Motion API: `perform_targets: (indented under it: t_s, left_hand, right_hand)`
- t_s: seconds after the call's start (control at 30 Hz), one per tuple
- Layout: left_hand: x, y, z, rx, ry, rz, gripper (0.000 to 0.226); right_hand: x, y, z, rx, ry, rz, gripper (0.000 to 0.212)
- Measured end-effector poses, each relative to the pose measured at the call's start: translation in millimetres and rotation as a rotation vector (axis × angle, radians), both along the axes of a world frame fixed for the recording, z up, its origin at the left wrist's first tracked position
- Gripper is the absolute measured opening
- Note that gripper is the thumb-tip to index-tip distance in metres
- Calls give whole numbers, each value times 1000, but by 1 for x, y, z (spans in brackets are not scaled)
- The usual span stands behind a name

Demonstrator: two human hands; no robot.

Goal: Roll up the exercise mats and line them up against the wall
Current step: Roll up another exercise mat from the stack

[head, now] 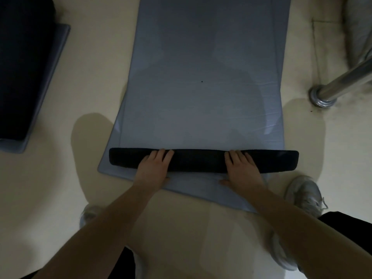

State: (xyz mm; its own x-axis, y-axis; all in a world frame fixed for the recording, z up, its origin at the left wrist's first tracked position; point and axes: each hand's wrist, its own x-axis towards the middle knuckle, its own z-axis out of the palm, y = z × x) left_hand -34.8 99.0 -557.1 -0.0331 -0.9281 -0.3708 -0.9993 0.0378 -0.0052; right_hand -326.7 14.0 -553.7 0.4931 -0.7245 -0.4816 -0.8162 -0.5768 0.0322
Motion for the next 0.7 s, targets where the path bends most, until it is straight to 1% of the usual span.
perform_targets:
  t_s: [0.03, 0.07, 0.13, 0.17, 0.27, 0.3, 0.37, 0.4, 0.47, 0.53, 0.6, 0.67, 0.7]
  left_hand:
    - [-1, -4, -3, -7, -1, 0, 93]
    - [-3, -7, -7, -19, -10, 3, 89]
    - [-7, -6, -15, -56, -8, 14, 77]
    - [-8, -4, -19, -77, 1, 13, 72]
    - [0, -1, -28, -207, 33, -32, 54]
    - [5, -6, -27, -253, 66, -33, 52]
    - [14, -27, -17, -306, 124, -11, 50]
    - [20, -43, -10, -263, 144, 12, 48]
    - [32, -75, -2, -108, 179, 64, 43]
    - [42, -106, 0, -27, 177, 89, 48]
    - [44, -129, -4, 4, 100, 119, 53]
    - [38, -144, -11, -47, -59, 159, 55]
    - [33, -147, -16, -87, -112, 193, 53]
  right_hand:
    - [0, -1, -4, -6, -3, -14, 101]
    - [0, -3, -9, -16, -16, -20, 92]
    - [1, -8, -14, -46, -49, -21, 67]
    - [0, -11, -17, -57, -70, -13, 61]
    - [-9, -28, -16, -8, -168, 77, 57]
    - [-11, -38, -10, 32, -203, 69, 57]
    - [-9, -63, 8, 156, -203, 22, 54]
    - [-7, -76, 14, 185, -195, -4, 50]
    - [1, -106, 21, 228, -162, -48, 44]
    - [7, -132, 21, 228, -122, -61, 49]
    - [11, -150, 16, 157, -34, -69, 58]
    - [19, -160, 10, -36, 36, -77, 62]
    - [25, -160, 7, -133, 5, -96, 59]
